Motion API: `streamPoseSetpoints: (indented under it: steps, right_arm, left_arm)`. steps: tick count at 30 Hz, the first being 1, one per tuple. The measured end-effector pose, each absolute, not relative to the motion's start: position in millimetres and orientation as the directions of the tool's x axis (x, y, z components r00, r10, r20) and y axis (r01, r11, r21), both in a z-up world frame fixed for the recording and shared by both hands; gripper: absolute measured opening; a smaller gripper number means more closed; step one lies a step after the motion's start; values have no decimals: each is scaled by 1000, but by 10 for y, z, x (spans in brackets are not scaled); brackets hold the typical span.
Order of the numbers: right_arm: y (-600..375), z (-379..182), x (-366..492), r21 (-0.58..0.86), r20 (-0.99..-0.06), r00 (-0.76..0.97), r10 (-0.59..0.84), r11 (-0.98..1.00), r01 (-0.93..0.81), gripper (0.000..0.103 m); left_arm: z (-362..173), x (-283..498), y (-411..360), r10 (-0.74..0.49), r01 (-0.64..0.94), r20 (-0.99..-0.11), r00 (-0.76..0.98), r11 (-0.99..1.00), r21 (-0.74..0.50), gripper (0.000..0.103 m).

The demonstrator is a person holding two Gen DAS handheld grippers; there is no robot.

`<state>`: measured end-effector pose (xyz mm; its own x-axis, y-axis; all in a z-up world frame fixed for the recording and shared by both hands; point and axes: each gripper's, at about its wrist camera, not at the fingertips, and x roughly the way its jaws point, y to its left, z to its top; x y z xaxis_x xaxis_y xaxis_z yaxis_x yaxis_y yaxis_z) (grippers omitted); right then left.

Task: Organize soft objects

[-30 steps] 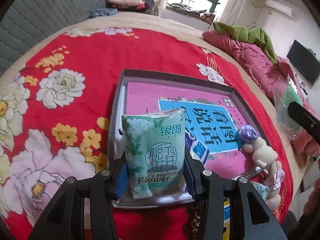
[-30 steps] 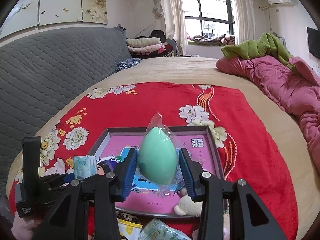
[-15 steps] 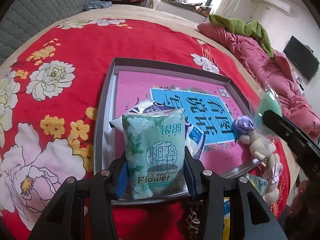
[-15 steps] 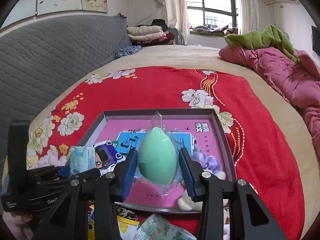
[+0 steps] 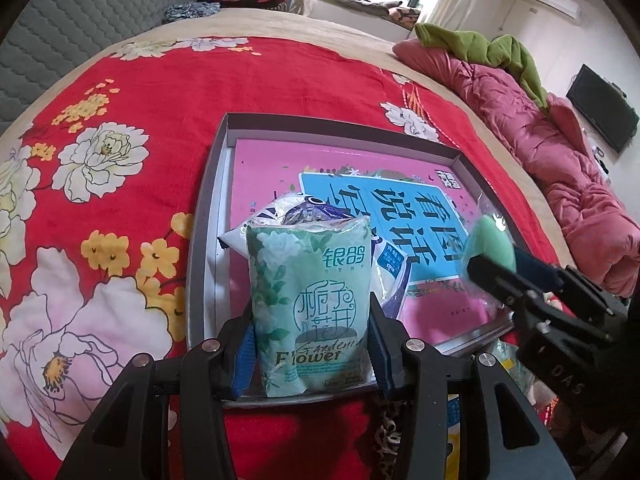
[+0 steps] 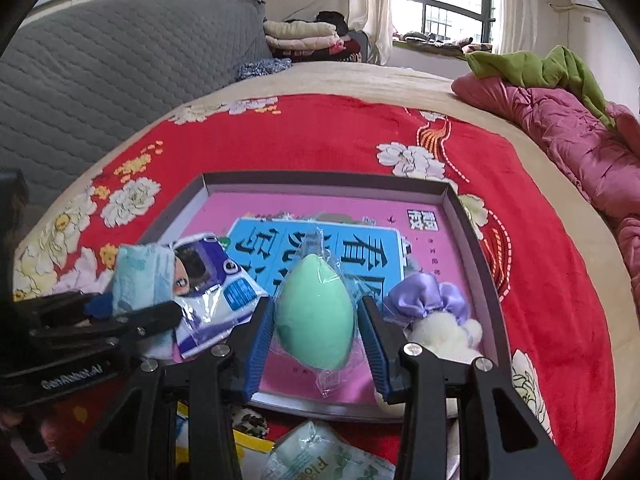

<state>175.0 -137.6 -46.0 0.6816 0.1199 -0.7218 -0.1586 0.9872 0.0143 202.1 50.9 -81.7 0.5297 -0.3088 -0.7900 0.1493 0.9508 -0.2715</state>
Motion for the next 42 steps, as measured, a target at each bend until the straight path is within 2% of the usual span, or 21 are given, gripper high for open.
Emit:
streamPoseSetpoints:
  steps: [19, 34, 39, 42]
  right_arm:
    - [-1468, -549, 1728, -72, -752, 658, 38, 988, -139, 44]
    - [-1473, -541, 1667, -19, -762, 643, 81, 989, -148, 46]
    - [-1436, -547, 1664, -36, -763, 642, 72, 987, -154, 49]
    - [-1432, -550, 1668, -38, -768, 637, 70, 987, -153, 56]
  left_arm:
    - [-818, 2020, 509, -295, 145, -797, 527, 955, -257, 49]
    - [-819, 2022, 518, -292, 143, -798, 527, 956, -255, 49]
    - [-824, 2022, 524, -291, 144, -799, 526, 956, -254, 49]
    - [-823, 2021, 525, -290, 145, -800, 526, 957, -252, 49]
